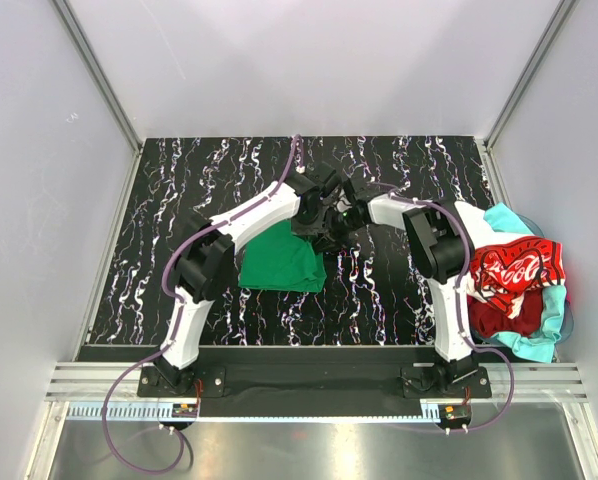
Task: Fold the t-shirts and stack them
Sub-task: Fold the tshirt
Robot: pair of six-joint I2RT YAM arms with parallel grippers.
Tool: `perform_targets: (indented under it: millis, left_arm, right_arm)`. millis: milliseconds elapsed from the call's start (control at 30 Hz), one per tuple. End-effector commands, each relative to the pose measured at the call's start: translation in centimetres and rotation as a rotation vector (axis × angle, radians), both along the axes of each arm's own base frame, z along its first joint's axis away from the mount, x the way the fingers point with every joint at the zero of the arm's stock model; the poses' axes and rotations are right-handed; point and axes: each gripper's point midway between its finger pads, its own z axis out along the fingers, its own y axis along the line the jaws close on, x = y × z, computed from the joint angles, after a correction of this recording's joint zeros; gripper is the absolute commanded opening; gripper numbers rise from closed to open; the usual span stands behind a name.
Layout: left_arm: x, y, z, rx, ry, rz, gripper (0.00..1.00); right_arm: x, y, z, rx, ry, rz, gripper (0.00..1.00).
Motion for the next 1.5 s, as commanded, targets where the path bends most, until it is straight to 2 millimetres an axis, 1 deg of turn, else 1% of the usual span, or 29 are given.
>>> perform_targets:
  millis: [0,33,67,100,133,167,200,233,267,300,333,367,400,433,500,533,567,633,667,733,800,900,1000,1067,1133,1267,1400,1433,1467]
  left_arm:
    - [0.6,-1.3,1.6,-0.082,-0.032,-0.026,0.06]
    - [0.8,-1.7,1.8,-0.105,-0.042,-0.034,0.09]
    - [0.6,-1.9,2.4,-0.130,-0.046,-0.046,0.23]
    - [0.6,-2.3,2.8,-0.154,-0.057,-0.056,0.36]
    - [0.9,-2.9,3.5,-0.193,-0.082,-0.067,0.43]
    - [0.7,-3.5,5.7,-0.256,-0.110,-0.091,0.53]
    - [1.0,-4.1,6.1,-0.295,-0.145,-0.114,0.56]
    - [0.5,-4.4,7.2,-0.339,-0.157,-0.131,0.58]
    - [0.3,-4.6,8.2,-0.388,-0.166,-0.151,0.62]
    - [-0.4,-3.9,9.5,-0.422,-0.188,-0.158,0.62]
    - [-0.1,-3.7,10.5,-0.456,-0.223,-0.159,0.61]
    - [0.2,-2.7,10.9,-0.476,-0.230,-0.136,0.58]
    - [0.0,-1.7,12.2,-0.504,-0.251,-0.129,0.52]
    - [-0.1,-0.8,11.0,-0.509,-0.231,-0.116,0.49]
    - [0.4,1.2,10.5,-0.558,-0.211,-0.105,0.45]
    - [0.3,1.9,9.6,-0.577,-0.195,-0.103,0.42]
    - [0.6,2.6,9.6,-0.626,-0.173,-0.109,0.41]
    - [1.2,2.6,9.2,-0.680,-0.183,-0.140,0.36]
    - [1.2,2.7,8.8,-0.710,-0.168,-0.160,0.35]
    - [2.1,2.0,8.9,-0.747,-0.203,-0.196,0.34]
    - [2.6,1.7,7.1,-0.760,-0.171,-0.176,0.31]
    - [3.4,2.6,4.1,-0.743,-0.114,-0.066,0.25]
    - [3.5,3.7,2.6,-0.725,-0.103,-0.001,0.26]
    - [3.3,4.3,2.5,-0.702,-0.103,-0.004,0.26]
    - [3.2,5.4,2.9,-0.651,-0.114,0.011,0.26]
    - [3.1,8.4,2.8,-0.494,-0.151,0.026,0.32]
    - [1.9,10.8,1.8,-0.373,-0.143,0.035,0.37]
    - [1.4,11.5,1.3,-0.346,-0.132,0.046,0.44]
    - [0.9,12.4,0.9,-0.315,-0.132,0.062,0.47]
  right_arm:
    - [1.6,-2.9,2.8,-0.068,-0.056,-0.027,0.25]
    - [1.5,-3.3,2.9,-0.068,-0.040,-0.030,0.27]
    - [1.6,-3.8,3.1,-0.068,-0.037,-0.033,0.28]
    - [2.0,-5.2,3.1,-0.080,-0.040,-0.042,0.28]
    - [1.8,-6.3,3.4,-0.104,-0.036,-0.048,0.28]
    - [1.9,-7.4,3.5,-0.123,-0.046,-0.051,0.28]
    - [2.4,-9.5,4.1,-0.166,-0.080,-0.065,0.28]
    - [2.4,-10.3,4.4,-0.181,-0.095,-0.063,0.28]
    - [2.8,-10.8,5.1,-0.186,-0.140,-0.043,0.28]
    - [2.9,-11.0,5.8,-0.186,-0.166,-0.030,0.29]
    - [3.0,-11.1,7.0,-0.190,-0.192,-0.022,0.31]
    - [3.0,-10.9,7.5,-0.171,-0.193,-0.025,0.34]
    - [2.9,-10.4,8.1,-0.137,-0.193,-0.034,0.38]
    - [3.0,-9.4,9.5,-0.056,-0.215,-0.027,0.43]
    - [1.9,-7.7,10.3,0.021,-0.188,-0.016,0.47]
    - [1.2,-6.7,11.4,0.067,-0.198,0.015,0.48]
    - [-0.3,-4.7,11.7,0.086,-0.202,0.081,0.48]
    - [-2.1,-2.7,12.1,0.118,-0.177,0.152,0.47]
    - [-3.6,-1.0,12.1,0.125,-0.163,0.191,0.44]
    - [-4.2,0.2,12.0,0.139,-0.181,0.200,0.32]
    - [-5.5,0.6,10.5,0.138,-0.116,0.171,0.17]
    - [-6.0,1.0,8.7,0.134,-0.121,0.176,0.13]
    - [-6.8,0.9,5.6,0.100,-0.088,0.195,0.12]
    - [-8.0,0.1,3.1,0.068,-0.018,0.199,0.10]
    - [-9.8,-1.2,1.3,0.017,0.027,0.188,0.10]
    - [-11.3,-3.0,-0.6,-0.066,0.042,0.189,0.11]
    - [-10.5,-4.3,-2.7,-0.177,0.041,0.175,0.13]
    - [-9.8,-4.3,-2.7,-0.195,0.023,0.178,0.13]
    - [-10.0,-5.4,-3.7,-0.259,0.038,0.189,0.15]
